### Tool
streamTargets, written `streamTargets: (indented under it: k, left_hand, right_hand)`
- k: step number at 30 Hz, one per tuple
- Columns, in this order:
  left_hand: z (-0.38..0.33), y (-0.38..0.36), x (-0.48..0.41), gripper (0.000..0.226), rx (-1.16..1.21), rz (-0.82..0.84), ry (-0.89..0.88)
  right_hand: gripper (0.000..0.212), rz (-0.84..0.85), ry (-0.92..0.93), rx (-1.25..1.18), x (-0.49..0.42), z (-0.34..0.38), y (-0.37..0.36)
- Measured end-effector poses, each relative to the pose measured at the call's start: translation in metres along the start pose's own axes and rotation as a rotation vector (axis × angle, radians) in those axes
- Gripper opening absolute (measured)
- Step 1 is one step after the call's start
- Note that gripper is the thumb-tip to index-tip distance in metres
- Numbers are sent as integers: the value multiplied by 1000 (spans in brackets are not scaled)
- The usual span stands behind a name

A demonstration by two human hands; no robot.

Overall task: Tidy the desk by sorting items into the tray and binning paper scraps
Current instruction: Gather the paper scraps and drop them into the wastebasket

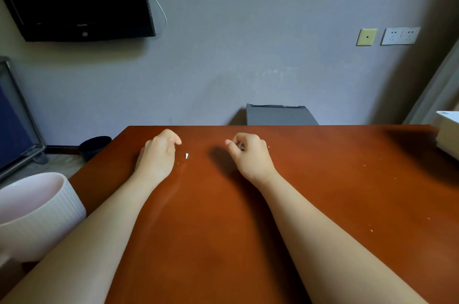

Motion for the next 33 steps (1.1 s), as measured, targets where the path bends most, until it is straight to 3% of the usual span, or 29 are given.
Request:
streamTargets:
  k: [7, 17, 25, 28, 33]
  left_hand:
    - [-15, -13, 4, 32, -245, 134, -62]
    - [-11, -11, 4, 20, -184, 118, 13]
    - [-14, -14, 7, 24, -298, 161, -15]
    - [-17, -10, 10, 21, -159, 156, -7]
    - [-50, -1, 25, 21, 425, 200, 113]
  right_hand:
    - [30, 0, 19, -7, -1, 0, 0]
    - [30, 0, 26, -6, -3, -1, -1]
    - [30, -3, 29, 1, -1, 0, -1]
    - [30, -7, 25, -3, 4, 2, 2]
    - [38, -11, 13, -102, 23, 4, 17]
Point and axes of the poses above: each hand's wrist, its own x-axis away from the middle knuckle, its own y-axis out of the back of the hand, z = x × y, the point moved 9 cm from there along -x, towards the middle knuckle, and after that the axes turned 6 degrees about -x, right-handed, at the moved point
